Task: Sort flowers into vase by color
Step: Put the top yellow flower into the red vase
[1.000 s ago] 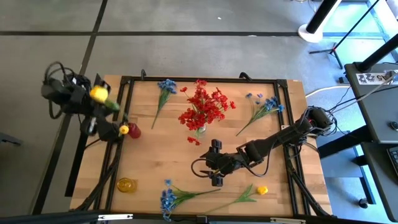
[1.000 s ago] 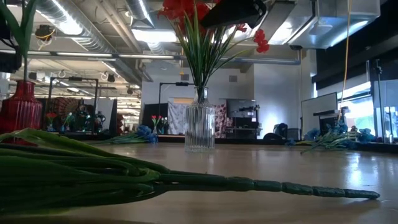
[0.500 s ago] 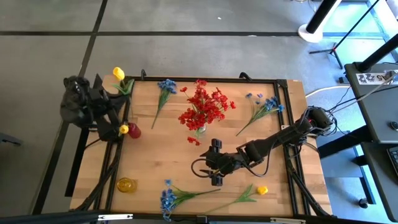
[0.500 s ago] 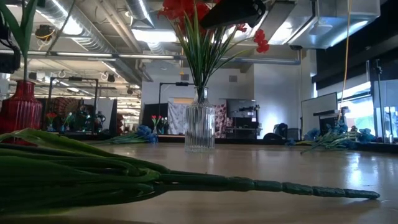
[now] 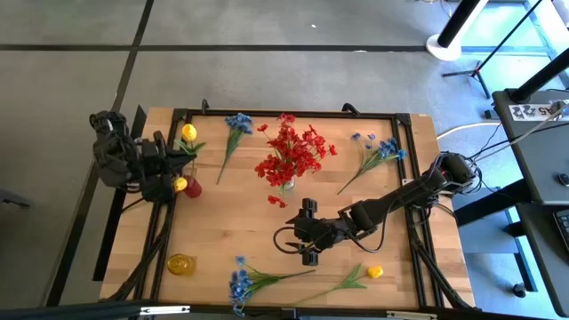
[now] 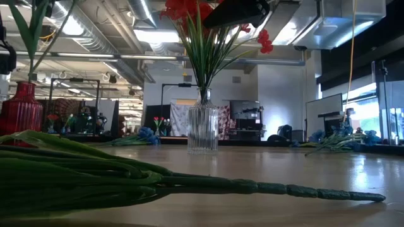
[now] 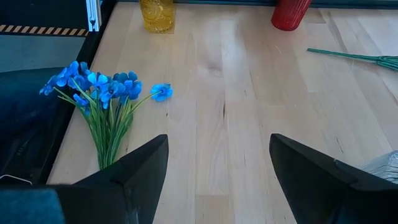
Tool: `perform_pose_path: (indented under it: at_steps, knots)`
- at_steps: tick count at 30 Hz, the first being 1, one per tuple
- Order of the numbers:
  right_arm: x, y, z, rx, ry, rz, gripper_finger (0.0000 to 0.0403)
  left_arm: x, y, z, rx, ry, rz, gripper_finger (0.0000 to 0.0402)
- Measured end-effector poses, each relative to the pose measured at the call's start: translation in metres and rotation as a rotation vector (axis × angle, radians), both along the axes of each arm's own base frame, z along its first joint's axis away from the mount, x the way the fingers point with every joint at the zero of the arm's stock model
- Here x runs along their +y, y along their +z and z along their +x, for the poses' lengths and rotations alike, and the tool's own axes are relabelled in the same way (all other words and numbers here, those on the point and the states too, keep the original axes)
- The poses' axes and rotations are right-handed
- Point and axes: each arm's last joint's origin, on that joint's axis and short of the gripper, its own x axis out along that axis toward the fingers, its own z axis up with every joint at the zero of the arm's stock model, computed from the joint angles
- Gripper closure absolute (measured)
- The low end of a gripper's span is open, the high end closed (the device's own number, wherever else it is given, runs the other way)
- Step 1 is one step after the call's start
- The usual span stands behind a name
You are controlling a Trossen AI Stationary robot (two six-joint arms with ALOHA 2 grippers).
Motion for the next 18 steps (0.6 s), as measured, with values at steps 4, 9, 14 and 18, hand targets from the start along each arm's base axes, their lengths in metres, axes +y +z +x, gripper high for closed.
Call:
perform_pose_path:
  at_steps: [4,9,14,18]
  knots:
    - [0.001,-0.002,0.001,-0.001,-0.002,-0.001,0.0123,0.002,-0.002,-0.001,0.018,0.023,0.042,0.0393]
    - [0.001,-0.004,0.002,0.006,-0.006,0.005,0.0123,0.007,0.006,-0.005,0.025,0.022,0.064,0.0393]
    - [0.001,-0.005,0.002,0.010,-0.006,0.005,0.0123,0.013,0.021,-0.010,0.017,0.018,0.073,0.0393]
    - [0.001,-0.005,0.002,0.012,-0.006,0.005,0.0123,0.023,0.034,-0.018,0.025,0.014,0.091,0.0393]
